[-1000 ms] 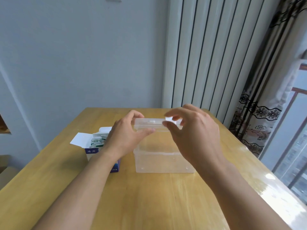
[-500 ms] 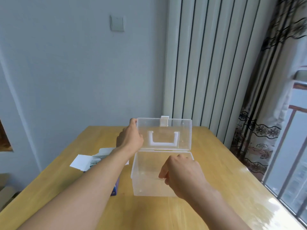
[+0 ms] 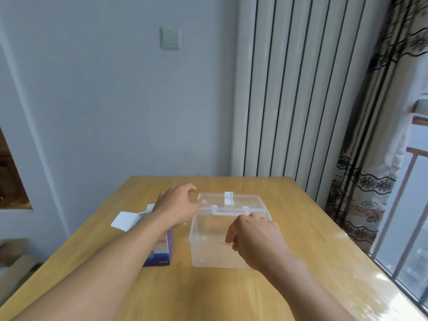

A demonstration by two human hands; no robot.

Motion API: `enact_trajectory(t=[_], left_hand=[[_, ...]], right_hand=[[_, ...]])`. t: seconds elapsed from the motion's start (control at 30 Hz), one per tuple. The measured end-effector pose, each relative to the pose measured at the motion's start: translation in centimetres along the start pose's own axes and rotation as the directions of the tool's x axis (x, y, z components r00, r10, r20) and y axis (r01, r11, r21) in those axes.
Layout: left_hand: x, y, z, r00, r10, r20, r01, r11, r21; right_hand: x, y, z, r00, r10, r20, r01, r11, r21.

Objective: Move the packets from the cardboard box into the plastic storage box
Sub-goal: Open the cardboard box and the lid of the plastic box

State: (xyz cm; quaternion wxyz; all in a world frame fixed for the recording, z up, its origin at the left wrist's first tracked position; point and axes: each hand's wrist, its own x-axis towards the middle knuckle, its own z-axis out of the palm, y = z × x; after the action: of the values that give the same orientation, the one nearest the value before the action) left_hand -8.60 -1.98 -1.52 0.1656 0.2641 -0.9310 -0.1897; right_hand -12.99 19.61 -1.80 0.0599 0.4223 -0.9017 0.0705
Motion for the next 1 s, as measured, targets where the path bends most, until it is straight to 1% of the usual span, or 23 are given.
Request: enact_trajectory(t=[0.07, 0.13, 0.17, 0.23, 0.3, 0.37, 0.47, 0.6, 0.67, 0.73, 0.77, 0.83, 0.87, 0.93, 0.97, 1.0], left_hand=[[-1.2, -1.6, -1.3, 0.993, 0.015, 0.113, -0.019, 0.999, 0.032], [-2.4, -2.9, -2.6, 0.965, 0.025, 0.260, -0.053, 0.994, 0.100], [-3.0, -3.5, -3.3, 0.952, 0.026, 0.304, -0.074, 0.987, 0.145], [-4.0, -4.9, -4.5, 0.942, 0.011, 0.336, -0.088, 0.973, 0.215], [-4.6, -6.5, -5.3, 0.935, -0.012, 0.355, -0.068, 0.975, 0.212], [-5.3, -7.7, -5.3, 0.935, -0.006, 0.355, -0.056, 0.985, 0.166], [-6.0, -8.1, -4.9, 0.952, 0.029, 0.305, -0.059, 0.994, 0.091], [-7.2, -8.0, -5.2, 0.901, 0.059, 0.430, -0.062, 0.998, -0.008], [-7.9, -8.2, -5.0, 0.891, 0.083, 0.446, -0.086, 0.996, -0.014], [-8.4, -8.1, -4.8, 0.890, 0.112, 0.442, -0.115, 0.993, -0.020], [-8.6, -8.5, -4.7, 0.892, 0.121, 0.435, -0.107, 0.993, -0.057], [-9.1, -9.3, -4.7, 0.915, 0.147, 0.376, -0.058, 0.970, -0.236], [-9.2, -9.8, -4.6, 0.937, 0.152, 0.315, -0.033, 0.935, -0.352], [-9.0, -10.5, -4.0, 0.985, 0.082, 0.155, 0.016, 0.837, -0.546], [-8.8, -10.9, -3.6, 0.998, 0.004, 0.067, 0.040, 0.777, -0.629], [-8.5, -11.2, -3.2, 0.997, -0.073, 0.002, 0.054, 0.715, -0.697]], right_hand=[[-0.3, 0.0, -0.4, 1.000, -0.004, 0.022, 0.005, 1.000, -0.008], [-0.6, 0.1, -0.9, 0.999, -0.006, 0.042, 0.007, 1.000, -0.012], [-0.7, 0.1, -1.1, 0.999, -0.009, 0.053, 0.009, 1.000, -0.006], [-1.1, -0.2, -1.6, 0.995, -0.022, 0.093, 0.022, 1.000, -0.001], [-1.6, -0.4, -2.0, 0.992, -0.026, 0.120, 0.028, 1.000, -0.012], [-2.2, -0.6, -2.2, 0.990, -0.028, 0.140, 0.033, 0.999, -0.029], [-2.9, -0.7, -2.5, 0.989, -0.037, 0.144, 0.043, 0.998, -0.038], [-3.5, -1.2, -2.6, 0.990, -0.034, 0.134, 0.040, 0.998, -0.044], [-3.5, -1.5, -2.5, 0.988, -0.029, 0.152, 0.035, 0.999, -0.032], [-3.6, -1.4, -2.6, 0.988, -0.009, 0.154, 0.010, 1.000, -0.005], [-3.5, -1.5, -2.8, 0.989, 0.000, 0.146, 0.000, 1.000, 0.001], [-3.4, -1.8, -3.4, 0.995, 0.009, 0.099, -0.009, 1.000, 0.004], [-3.2, -2.1, -3.7, 0.998, 0.011, 0.058, -0.012, 1.000, 0.011], [-2.8, -3.2, -3.9, 0.999, 0.009, -0.048, -0.005, 0.997, 0.073], [-2.4, -4.2, -3.7, 0.996, -0.004, -0.094, 0.014, 0.994, 0.108], [-1.9, -5.4, -3.5, 0.992, -0.026, -0.122, 0.043, 0.989, 0.143]])
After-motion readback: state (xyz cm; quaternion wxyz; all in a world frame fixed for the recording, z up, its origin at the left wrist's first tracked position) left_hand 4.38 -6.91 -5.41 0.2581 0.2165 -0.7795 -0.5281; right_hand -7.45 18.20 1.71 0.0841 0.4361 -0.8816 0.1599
